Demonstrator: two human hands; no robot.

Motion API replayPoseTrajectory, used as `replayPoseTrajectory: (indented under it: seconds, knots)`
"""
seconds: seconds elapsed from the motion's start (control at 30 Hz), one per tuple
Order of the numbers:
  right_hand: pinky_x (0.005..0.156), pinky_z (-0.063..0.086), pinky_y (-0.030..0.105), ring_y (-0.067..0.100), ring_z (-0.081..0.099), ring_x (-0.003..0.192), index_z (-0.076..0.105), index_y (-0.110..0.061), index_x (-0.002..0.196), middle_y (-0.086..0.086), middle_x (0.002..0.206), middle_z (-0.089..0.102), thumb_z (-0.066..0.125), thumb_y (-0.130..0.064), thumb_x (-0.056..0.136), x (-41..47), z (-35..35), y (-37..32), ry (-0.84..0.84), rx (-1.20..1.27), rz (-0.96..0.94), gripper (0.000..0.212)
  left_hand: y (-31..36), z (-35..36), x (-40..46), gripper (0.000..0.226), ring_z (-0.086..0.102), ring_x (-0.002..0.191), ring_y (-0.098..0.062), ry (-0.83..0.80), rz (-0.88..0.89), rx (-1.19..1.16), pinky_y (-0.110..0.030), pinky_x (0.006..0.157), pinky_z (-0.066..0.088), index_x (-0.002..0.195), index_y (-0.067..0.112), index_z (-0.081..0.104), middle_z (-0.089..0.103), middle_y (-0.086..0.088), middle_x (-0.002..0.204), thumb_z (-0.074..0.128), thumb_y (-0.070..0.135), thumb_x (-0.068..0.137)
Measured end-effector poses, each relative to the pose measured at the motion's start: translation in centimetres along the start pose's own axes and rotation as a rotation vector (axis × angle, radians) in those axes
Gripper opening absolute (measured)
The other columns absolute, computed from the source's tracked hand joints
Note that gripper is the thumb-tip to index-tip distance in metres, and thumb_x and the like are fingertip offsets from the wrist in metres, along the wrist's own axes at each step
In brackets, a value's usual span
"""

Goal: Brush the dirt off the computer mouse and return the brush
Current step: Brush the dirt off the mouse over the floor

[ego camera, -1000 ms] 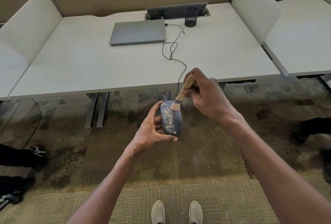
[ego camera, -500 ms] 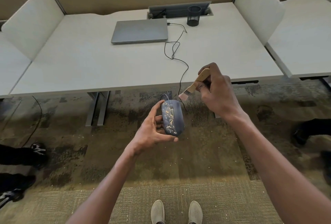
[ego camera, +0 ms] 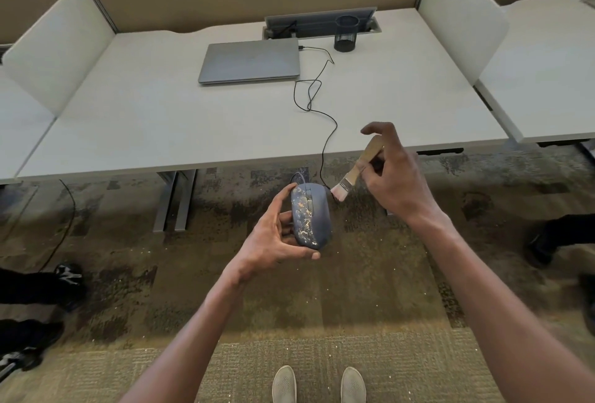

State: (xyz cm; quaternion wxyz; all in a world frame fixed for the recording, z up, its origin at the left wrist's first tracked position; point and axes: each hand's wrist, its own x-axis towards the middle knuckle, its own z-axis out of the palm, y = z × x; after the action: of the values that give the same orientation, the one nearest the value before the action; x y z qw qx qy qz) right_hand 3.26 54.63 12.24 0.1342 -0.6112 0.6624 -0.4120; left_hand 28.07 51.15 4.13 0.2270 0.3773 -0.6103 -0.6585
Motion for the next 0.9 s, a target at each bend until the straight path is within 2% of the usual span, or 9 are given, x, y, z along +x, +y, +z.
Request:
replayPoseTrajectory:
  seconds: [0.1, 0.17, 0.23, 0.3, 0.37, 0.57, 0.67, 0.77, 0.9]
  knots:
    - [0.054, 0.044, 0.008, 0.001, 0.062, 0.064, 0.050, -0.019, 0.111, -0.009, 0.077, 0.062, 0.071, -0.011, 0.091, -0.2, 0.0, 0.1, -0.027, -0.081, -0.002, 0.029, 0.2, -0.1, 0.3, 0.131, 0.074, 0.113, -0.022, -0.002, 0.003, 0.002, -0.038, 0.090, 0.062, 0.158, 0.037, 0.022, 0.074, -0.004, 0.122, 0.095, -0.009, 0.060]
    - [0.057, 0.048, 0.011, 0.010, 0.067, 0.070, 0.054, -0.015, 0.102, -0.004, 0.081, 0.065, 0.073, -0.013, 0.090, -0.4, 0.1, 0.0, -0.033, -0.112, 0.021, 0.022, 0.3, -0.1, 0.5, 0.132, 0.074, 0.113, -0.024, -0.004, 0.006, -0.001, -0.040, 0.091, 0.062, 0.158, 0.038, 0.022, 0.076, -0.001, 0.120, 0.097, -0.002, 0.057]
    - [0.061, 0.059, 0.026, 0.014, 0.071, 0.071, 0.055, -0.013, 0.100, -0.001, 0.081, 0.069, 0.070, -0.012, 0.092, -0.7, 0.2, -0.1, -0.070, -0.101, 0.025, 0.018, 0.5, -0.1, 0.7, 0.131, 0.074, 0.113, -0.024, -0.006, 0.013, -0.011, -0.037, 0.089, 0.062, 0.156, 0.040, 0.024, 0.076, -0.001, 0.120, 0.097, 0.002, 0.055]
    - [0.064, 0.062, 0.038, 0.015, 0.072, 0.070, 0.056, -0.015, 0.098, 0.001, 0.079, 0.070, 0.065, -0.010, 0.096, -1.0, 0.4, 0.0, -0.121, -0.084, 0.014, 0.011, 0.7, -0.1, 0.9, 0.129, 0.073, 0.114, -0.023, -0.015, 0.023, -0.012, -0.036, 0.090, 0.062, 0.154, 0.042, 0.025, 0.076, -0.001, 0.121, 0.096, -0.002, 0.056]
    - [0.066, 0.062, 0.042, 0.014, 0.071, 0.071, 0.060, -0.017, 0.094, 0.000, 0.080, 0.070, 0.060, -0.005, 0.096, -1.2, 0.8, 0.4, -0.179, -0.073, 0.034, 0.013, 0.8, -0.1, 1.0, 0.129, 0.072, 0.116, -0.022, -0.025, 0.024, -0.005, -0.035, 0.091, 0.061, 0.154, 0.043, 0.025, 0.076, 0.004, 0.121, 0.096, -0.002, 0.057]
    - [0.077, 0.064, 0.034, 0.008, 0.075, 0.077, 0.069, -0.025, 0.086, -0.006, 0.086, 0.072, 0.055, -0.003, 0.099, -1.1, 2.9, 1.1, -0.273, 0.072, 0.274, 0.029, 1.0, -0.1, 0.8, 0.130, 0.071, 0.119, -0.023, -0.062, 0.030, 0.013, -0.042, 0.096, 0.060, 0.153, 0.047, 0.024, 0.072, -0.002, 0.127, 0.099, 0.012, 0.053]
    - [0.076, 0.064, 0.027, 0.001, 0.074, 0.076, 0.068, -0.024, 0.087, -0.003, 0.090, 0.072, 0.055, -0.005, 0.101, -0.8, 3.6, 1.2, -0.322, 0.109, 0.329, 0.027, 1.0, -0.1, 0.7, 0.133, 0.070, 0.121, -0.027, -0.081, 0.027, 0.019, -0.052, 0.100, 0.057, 0.157, 0.043, 0.022, 0.066, -0.012, 0.135, 0.099, 0.011, 0.054]
    - [0.069, 0.060, 0.017, 0.003, 0.074, 0.075, 0.069, -0.016, 0.085, 0.001, 0.093, 0.072, 0.053, -0.009, 0.103, -0.5, 4.0, 1.0, -0.334, 0.189, 0.383, 0.026, 0.7, -0.2, 0.5, 0.128, 0.070, 0.120, -0.030, -0.100, 0.032, 0.016, -0.056, 0.100, 0.057, 0.152, 0.053, 0.028, 0.068, -0.011, 0.133, 0.099, 0.006, 0.056]
    - [0.075, 0.064, 0.030, 0.014, 0.077, 0.079, 0.073, -0.002, 0.089, 0.008, 0.094, 0.076, 0.051, -0.036, 0.104, -0.2, 4.1, 0.9, -0.362, 0.297, 0.455, 0.043, 0.9, -0.4, 0.4, 0.128, 0.069, 0.121, -0.030, -0.132, 0.019, 0.025, -0.057, 0.100, 0.056, 0.151, 0.056, 0.029, 0.067, -0.009, 0.136, 0.100, 0.006, 0.056]
